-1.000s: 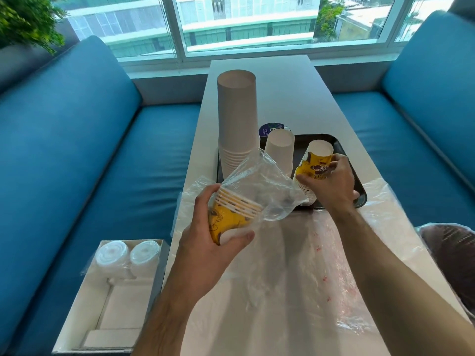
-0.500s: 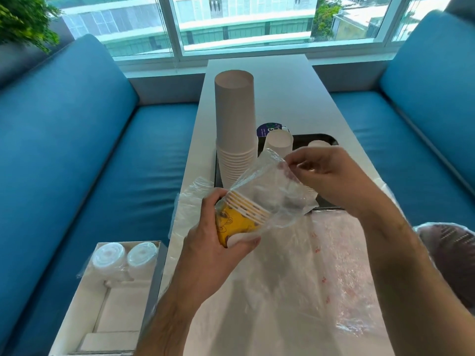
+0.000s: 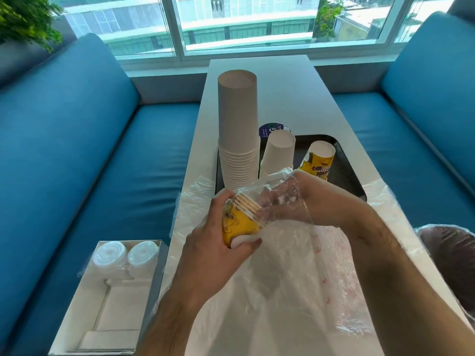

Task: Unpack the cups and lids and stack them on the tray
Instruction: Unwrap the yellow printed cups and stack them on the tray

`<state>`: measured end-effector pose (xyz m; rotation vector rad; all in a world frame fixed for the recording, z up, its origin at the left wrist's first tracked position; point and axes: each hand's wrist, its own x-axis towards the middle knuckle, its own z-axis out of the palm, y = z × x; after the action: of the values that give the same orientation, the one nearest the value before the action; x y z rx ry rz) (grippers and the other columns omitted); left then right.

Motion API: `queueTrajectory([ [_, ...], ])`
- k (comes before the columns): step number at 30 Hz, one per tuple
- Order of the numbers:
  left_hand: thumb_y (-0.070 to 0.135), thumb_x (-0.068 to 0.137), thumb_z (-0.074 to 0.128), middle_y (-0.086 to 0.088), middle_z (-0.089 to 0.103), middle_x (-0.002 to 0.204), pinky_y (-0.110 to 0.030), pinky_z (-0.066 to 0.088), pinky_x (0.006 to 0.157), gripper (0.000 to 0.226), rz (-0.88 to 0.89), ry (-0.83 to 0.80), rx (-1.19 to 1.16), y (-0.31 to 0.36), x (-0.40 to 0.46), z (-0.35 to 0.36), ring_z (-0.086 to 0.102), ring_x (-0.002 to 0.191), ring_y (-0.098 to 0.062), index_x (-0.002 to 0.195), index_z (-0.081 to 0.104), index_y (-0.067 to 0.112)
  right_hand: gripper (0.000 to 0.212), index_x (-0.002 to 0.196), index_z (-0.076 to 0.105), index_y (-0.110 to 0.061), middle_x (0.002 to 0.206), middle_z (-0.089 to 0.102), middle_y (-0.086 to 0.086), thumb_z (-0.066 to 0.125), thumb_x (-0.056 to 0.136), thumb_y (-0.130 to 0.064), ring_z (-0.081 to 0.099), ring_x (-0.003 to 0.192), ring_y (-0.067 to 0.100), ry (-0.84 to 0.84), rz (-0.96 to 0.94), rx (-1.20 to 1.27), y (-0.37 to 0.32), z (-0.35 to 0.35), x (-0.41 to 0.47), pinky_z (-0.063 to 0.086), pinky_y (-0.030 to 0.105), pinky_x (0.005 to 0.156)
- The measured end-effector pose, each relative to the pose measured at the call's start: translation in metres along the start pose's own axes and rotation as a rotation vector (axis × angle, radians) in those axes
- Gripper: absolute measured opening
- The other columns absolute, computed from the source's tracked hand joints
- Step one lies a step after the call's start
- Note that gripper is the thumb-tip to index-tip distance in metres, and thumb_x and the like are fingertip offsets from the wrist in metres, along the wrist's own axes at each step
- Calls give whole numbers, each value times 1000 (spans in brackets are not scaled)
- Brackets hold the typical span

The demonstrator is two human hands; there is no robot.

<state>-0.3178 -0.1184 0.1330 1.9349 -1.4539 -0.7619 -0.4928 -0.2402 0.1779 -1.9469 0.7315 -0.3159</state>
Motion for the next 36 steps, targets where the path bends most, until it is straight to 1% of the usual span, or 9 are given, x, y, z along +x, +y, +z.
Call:
queueTrajectory([
  [4, 61, 75, 74, 18, 45, 128, -41, 54, 100, 87, -2, 3, 12, 0, 0, 0, 58, 112, -13, 134, 9, 62, 8, 86, 67, -34, 76, 70, -24, 67, 78, -35, 65, 84, -13, 8, -23, -4, -1, 0, 1, 50, 8, 87],
  [7, 58, 75, 76, 18, 49, 126, -36, 55, 95, 86, 3, 17, -20, -2, 0, -2, 60, 107, -9, 133, 14, 62, 19, 94, 79, -20, 91, 77, -8, 72, 80, -31, 72, 92, 16, 63, -34, 87, 1, -6, 1, 58, 30, 91],
  [12, 54, 73, 79, 18, 54, 122, -37, 59, 89, 84, 12, 37, -66, -6, -4, -4, 62, 100, -6, 129, 17, 64, 17, 97, 81, -12, 105, 74, 3, 74, 84, -19, 71, 99, 27, 118, 2, 203, 8, -16, -2, 56, 49, 95],
  [18, 57, 72, 78, 21, 50, 124, -36, 58, 91, 81, 14, 19, -86, 0, -3, -1, 62, 104, -8, 120, 14, 73, 25, 106, 79, -25, 120, 63, -10, 75, 83, -31, 63, 114, 15, 23, -34, 115, 10, -3, 1, 51, 38, 105],
  [23, 59, 68, 78, 18, 57, 123, -30, 60, 82, 82, 28, 49, -129, -4, -5, -4, 65, 97, -6, 122, 18, 70, 18, 91, 80, -45, 130, 49, -22, 78, 73, -40, 50, 124, 8, 114, -27, 134, 17, -5, -2, 51, 30, 101],
  [27, 65, 60, 73, 18, 58, 120, -30, 61, 81, 85, 23, 53, -146, -5, -8, -5, 66, 95, -6, 126, 19, 67, 23, 96, 82, -30, 134, 53, -26, 79, 74, -34, 56, 123, 5, 156, 0, 211, 15, -10, -7, 57, 32, 93],
  [30, 65, 60, 72, 19, 59, 118, -26, 60, 77, 84, 23, 59, -153, -6, -8, -6, 66, 93, -5, 125, 20, 68, 32, 103, 79, -16, 116, 72, -12, 81, 72, -27, 71, 104, 16, 217, 25, 244, 16, -9, -9, 60, 38, 90],
  [33, 66, 60, 71, 17, 59, 119, -22, 57, 77, 84, 13, 70, -156, -6, -7, -7, 65, 94, -8, 126, 19, 66, 46, 96, 60, -4, 88, 76, -5, 84, 64, -28, 73, 82, 10, 295, 34, 257, 21, -7, -10, 60, 26, 72],
  [36, 65, 60, 71, 16, 59, 120, -20, 56, 76, 84, 13, 74, -160, -6, -8, -8, 66, 93, -9, 127, 20, 65, 69, 105, 42, -3, 88, 73, -2, 86, 59, -29, 73, 80, 13, 291, 75, 310, 26, -4, -11, 57, 23, 66],
])
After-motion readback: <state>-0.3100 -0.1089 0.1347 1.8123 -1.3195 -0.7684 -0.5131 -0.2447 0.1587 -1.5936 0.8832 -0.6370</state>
